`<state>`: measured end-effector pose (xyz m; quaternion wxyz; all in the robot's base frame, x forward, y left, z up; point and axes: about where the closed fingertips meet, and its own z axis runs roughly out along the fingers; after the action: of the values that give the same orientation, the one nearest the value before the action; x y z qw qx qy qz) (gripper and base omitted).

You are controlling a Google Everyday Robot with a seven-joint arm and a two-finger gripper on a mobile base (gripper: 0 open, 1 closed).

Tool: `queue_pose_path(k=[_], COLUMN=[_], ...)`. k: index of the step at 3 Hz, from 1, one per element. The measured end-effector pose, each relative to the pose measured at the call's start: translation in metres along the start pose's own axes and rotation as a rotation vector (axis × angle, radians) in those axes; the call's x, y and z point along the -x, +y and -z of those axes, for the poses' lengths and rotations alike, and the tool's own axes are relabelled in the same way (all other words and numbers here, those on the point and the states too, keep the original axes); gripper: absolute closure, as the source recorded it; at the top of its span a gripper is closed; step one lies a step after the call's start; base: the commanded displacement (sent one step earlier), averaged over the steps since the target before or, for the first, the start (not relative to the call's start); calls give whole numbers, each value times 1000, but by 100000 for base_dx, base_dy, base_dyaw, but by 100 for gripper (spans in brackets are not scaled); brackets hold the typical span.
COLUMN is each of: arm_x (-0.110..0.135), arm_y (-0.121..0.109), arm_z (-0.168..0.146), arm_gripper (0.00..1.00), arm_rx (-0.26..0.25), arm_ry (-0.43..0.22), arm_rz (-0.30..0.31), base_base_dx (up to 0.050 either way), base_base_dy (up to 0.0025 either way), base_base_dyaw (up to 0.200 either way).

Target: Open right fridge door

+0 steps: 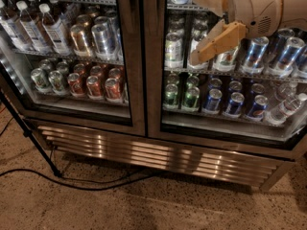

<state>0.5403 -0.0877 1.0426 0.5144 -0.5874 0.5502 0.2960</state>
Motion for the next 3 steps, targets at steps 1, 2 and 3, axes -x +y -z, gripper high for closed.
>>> queue_pose_path(k=[1, 2, 3], arm_x=[-11, -41, -42], arm_y=[-7, -17, -17], arm_z=[-19, -39, -39], arm_gripper=[0, 0, 0], arm_rx=[15, 14, 14], arm_ry=[-16, -44, -44], arm_rz=[-8, -35, -35], base_base_dx=[0, 0, 0], base_base_dy=[0, 0, 0], base_base_dyaw=[0, 0, 0])
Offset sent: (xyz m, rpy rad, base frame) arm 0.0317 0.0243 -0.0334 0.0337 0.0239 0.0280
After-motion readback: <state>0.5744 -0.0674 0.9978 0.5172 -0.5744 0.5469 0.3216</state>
